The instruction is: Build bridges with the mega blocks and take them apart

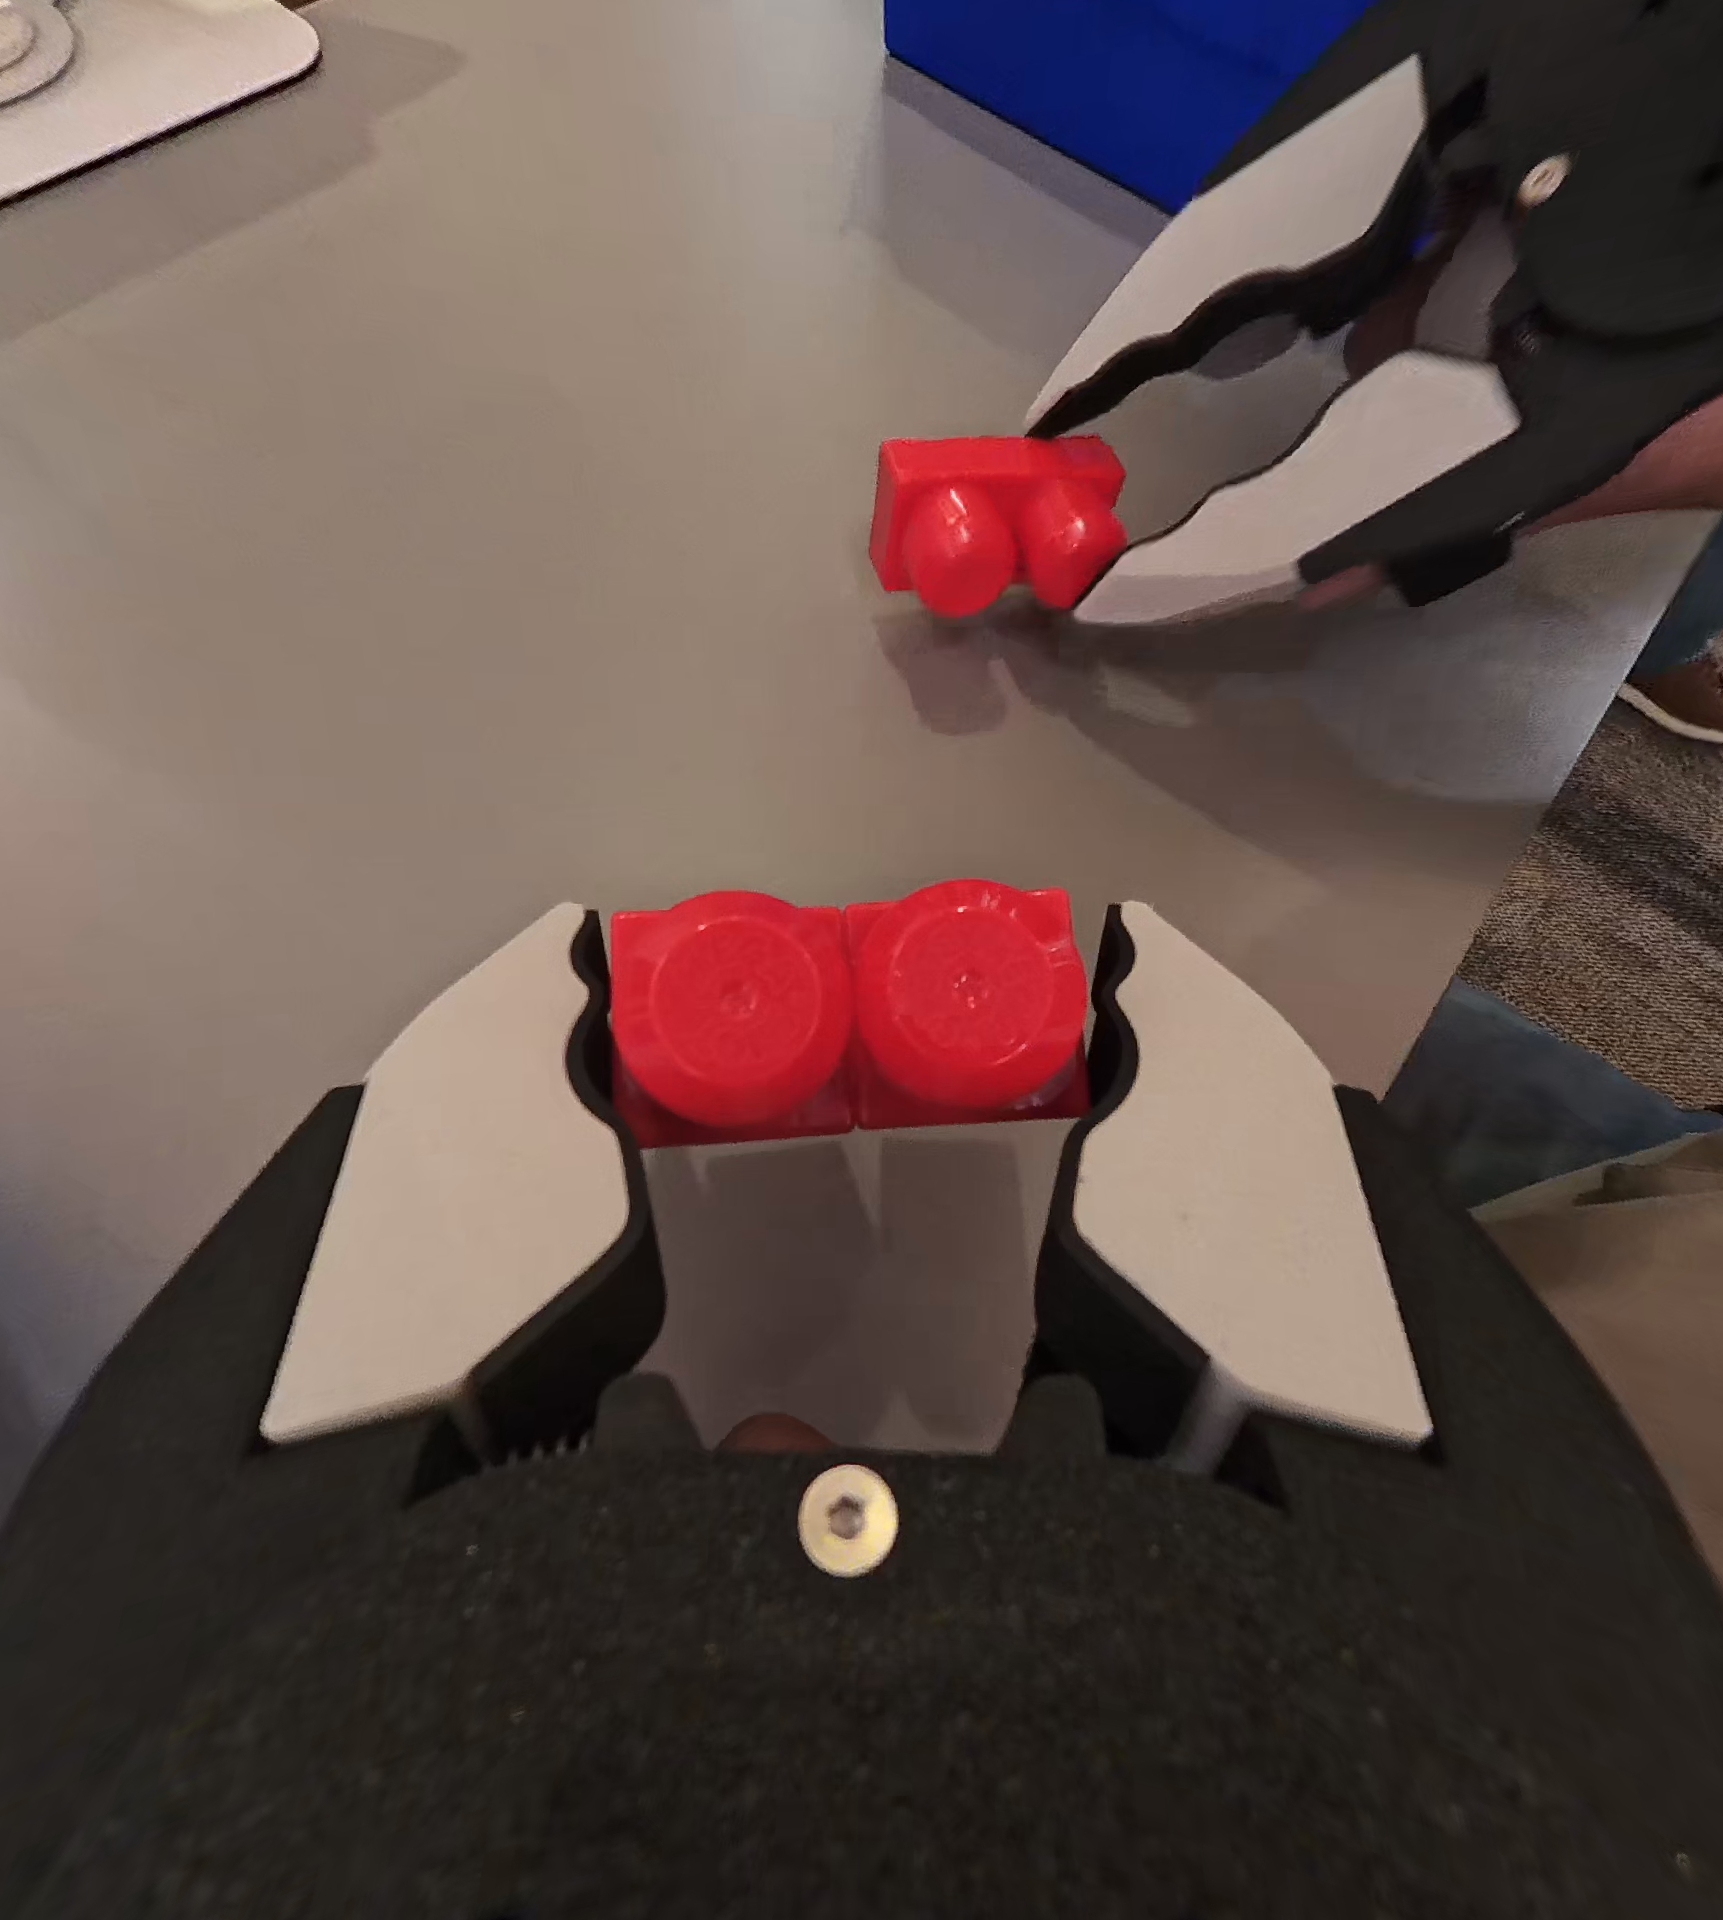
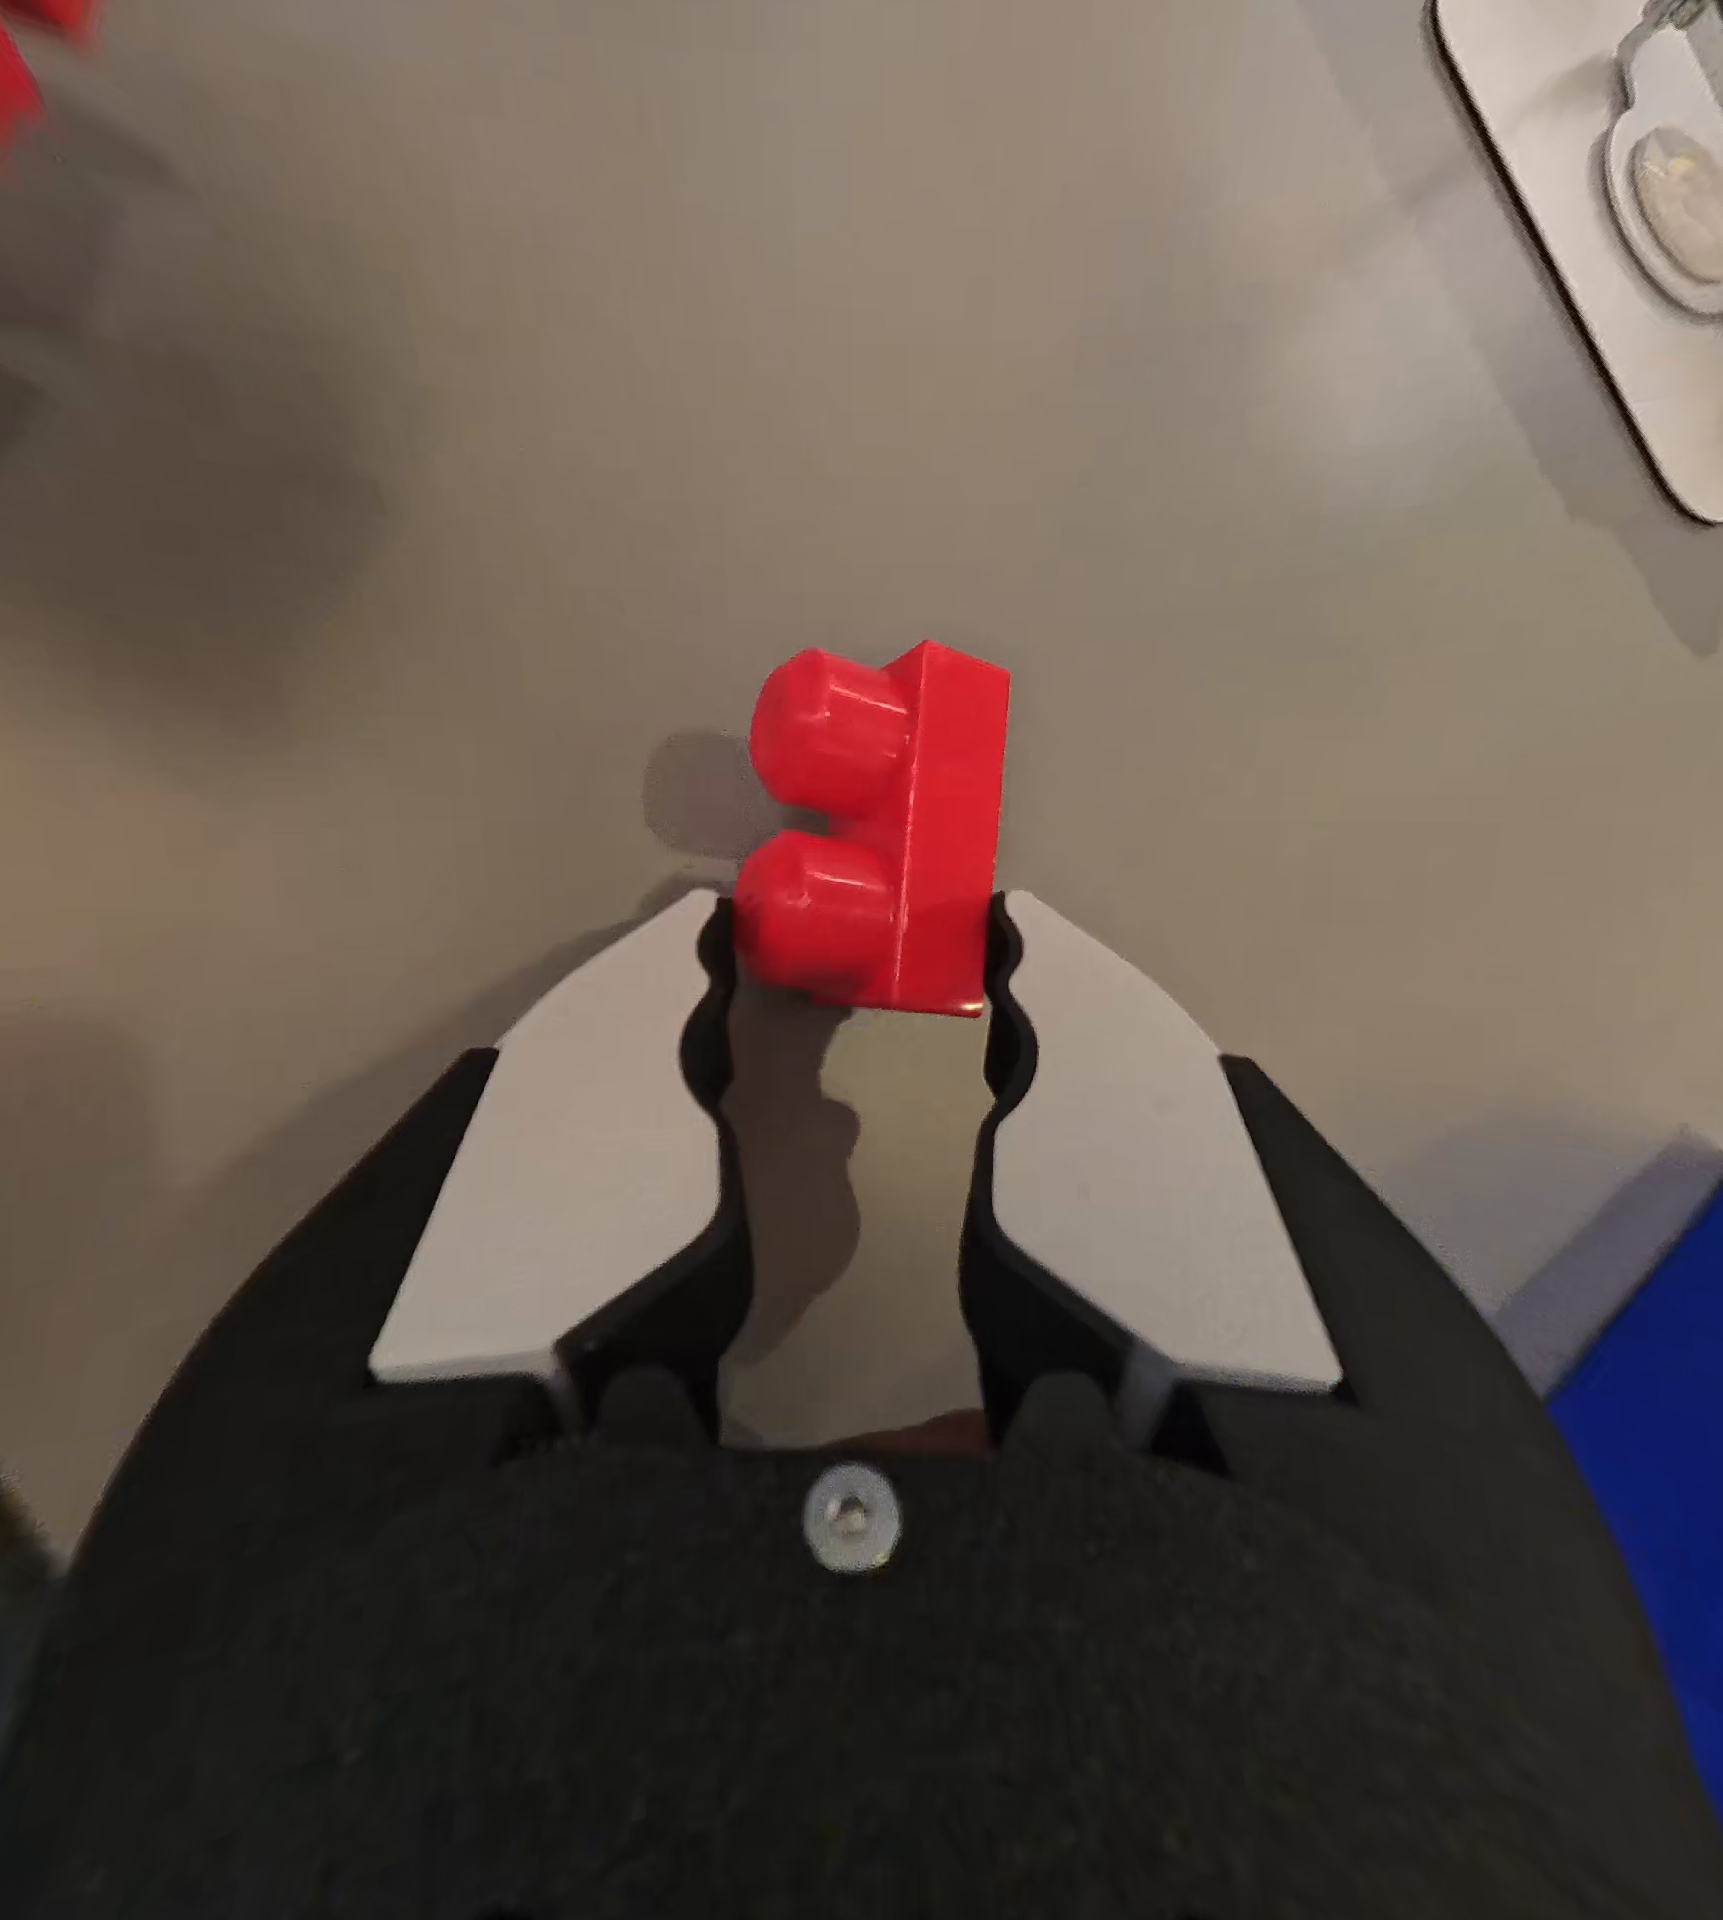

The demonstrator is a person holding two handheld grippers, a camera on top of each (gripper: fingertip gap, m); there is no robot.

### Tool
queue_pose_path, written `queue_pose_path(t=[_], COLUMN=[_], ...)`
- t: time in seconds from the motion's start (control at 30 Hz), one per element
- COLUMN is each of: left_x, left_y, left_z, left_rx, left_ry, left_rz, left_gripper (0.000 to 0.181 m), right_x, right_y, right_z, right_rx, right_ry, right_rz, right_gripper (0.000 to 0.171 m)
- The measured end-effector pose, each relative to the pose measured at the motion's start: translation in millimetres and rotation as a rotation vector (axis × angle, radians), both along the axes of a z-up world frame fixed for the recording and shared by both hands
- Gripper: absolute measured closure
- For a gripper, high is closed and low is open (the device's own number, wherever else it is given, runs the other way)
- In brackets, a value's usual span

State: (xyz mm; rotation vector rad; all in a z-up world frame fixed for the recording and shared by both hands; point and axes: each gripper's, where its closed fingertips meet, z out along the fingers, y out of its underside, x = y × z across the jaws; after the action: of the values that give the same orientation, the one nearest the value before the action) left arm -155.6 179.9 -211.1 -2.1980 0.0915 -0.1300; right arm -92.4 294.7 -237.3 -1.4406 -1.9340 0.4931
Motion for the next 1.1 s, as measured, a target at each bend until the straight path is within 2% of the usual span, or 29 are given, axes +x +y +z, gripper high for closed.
queue_pose_path(t=[0.27,0.47,0.53,0.7,0.9,1.1], left_x=[3.2,8.4,9.8,9.6,6.0,-2.7], left_y=[9.2,12.1,13.2,16.2,20.0,22.0], left_z=[6.2,9.4,9.9,6.3,9.8,9.2], left_rx=[0.09,0.108,0.101,0.057,0.046,0.033], left_ry=[0.069,0.088,0.106,0.125,0.188,0.265], left_rz=[-0.016,-0.029,-0.028,-0.019,-0.007,0.024], left_gripper=[0.093,0.093,0.093,0.093,0.092,0.093], right_x=[-5.4,-19.1,-23.6,-32.3,-37.5,-41.8], right_y=[-60.4,-102.3,-109.2,-123.6,-131.0,-131.1], right_z=[75.5,107.5,112.5,116.6,103.6,98.2], right_rx=[-0.729,-1.158,-1.241,-1.181,-1.072,-1.137], right_ry=[0.161,0.117,0.095,0.065,0.023,0.006], right_rz=[0.066,0.149,0.16,0.188,0.155,0.102], right_gripper=[0.125,0.126,0.125,0.125,0.125,0.125])
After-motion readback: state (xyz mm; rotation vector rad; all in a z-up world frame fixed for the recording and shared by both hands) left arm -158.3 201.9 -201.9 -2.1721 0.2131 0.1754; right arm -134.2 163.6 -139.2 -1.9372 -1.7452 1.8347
